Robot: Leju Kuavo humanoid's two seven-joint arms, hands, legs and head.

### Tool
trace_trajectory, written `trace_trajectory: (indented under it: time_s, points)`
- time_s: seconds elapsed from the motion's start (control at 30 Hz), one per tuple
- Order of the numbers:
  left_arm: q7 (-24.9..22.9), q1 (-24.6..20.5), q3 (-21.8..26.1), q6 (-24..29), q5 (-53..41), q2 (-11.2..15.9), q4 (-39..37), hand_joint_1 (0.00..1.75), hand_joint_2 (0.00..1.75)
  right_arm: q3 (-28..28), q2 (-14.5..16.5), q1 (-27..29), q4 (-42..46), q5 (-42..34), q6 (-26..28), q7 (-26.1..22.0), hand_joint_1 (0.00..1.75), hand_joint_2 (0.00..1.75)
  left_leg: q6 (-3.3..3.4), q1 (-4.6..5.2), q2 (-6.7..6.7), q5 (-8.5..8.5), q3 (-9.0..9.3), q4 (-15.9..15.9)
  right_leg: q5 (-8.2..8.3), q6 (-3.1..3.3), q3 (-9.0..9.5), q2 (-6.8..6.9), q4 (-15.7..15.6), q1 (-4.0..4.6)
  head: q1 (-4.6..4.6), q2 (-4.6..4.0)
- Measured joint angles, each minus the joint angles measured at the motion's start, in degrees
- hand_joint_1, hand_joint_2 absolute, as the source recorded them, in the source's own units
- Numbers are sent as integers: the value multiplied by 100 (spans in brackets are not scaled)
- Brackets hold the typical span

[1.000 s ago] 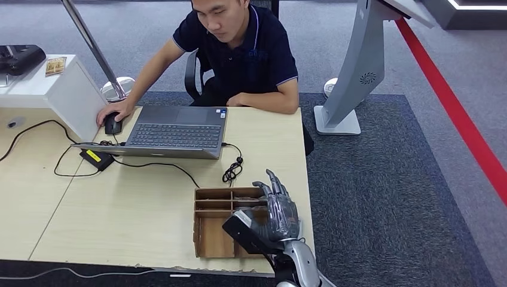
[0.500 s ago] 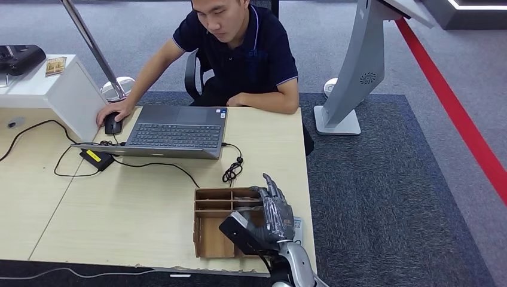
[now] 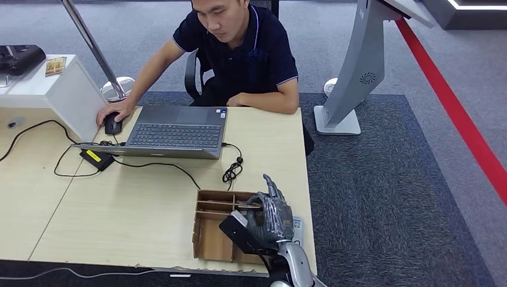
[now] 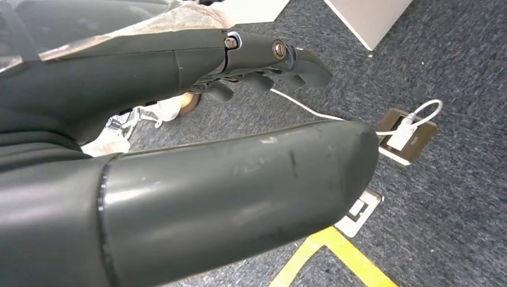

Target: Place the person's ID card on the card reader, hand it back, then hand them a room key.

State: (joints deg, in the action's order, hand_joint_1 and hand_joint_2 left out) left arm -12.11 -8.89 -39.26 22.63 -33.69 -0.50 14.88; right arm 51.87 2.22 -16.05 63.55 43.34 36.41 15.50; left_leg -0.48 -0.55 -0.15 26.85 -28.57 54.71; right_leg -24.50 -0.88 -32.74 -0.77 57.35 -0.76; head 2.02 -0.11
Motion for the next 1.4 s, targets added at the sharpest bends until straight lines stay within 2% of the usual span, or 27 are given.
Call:
trace_trajectory:
  time_s: [0.93, 1.4]
  points:
    - [-9, -19, -193, 18, 272, 1, 0, 0, 0, -55, -56, -9, 10, -337, 305, -143, 175, 175, 0, 0, 0, 0, 2, 0, 0, 0, 1, 0, 0, 0, 1, 0]
    - [-13, 45, -319, 170, 568, 39, 0, 0, 0, -557, -450, 228, 1158, -28, 348, -56, 175, 175, 0, 0, -1, 0, 2, 1, 0, 0, 0, -1, 0, 0, 1, 1]
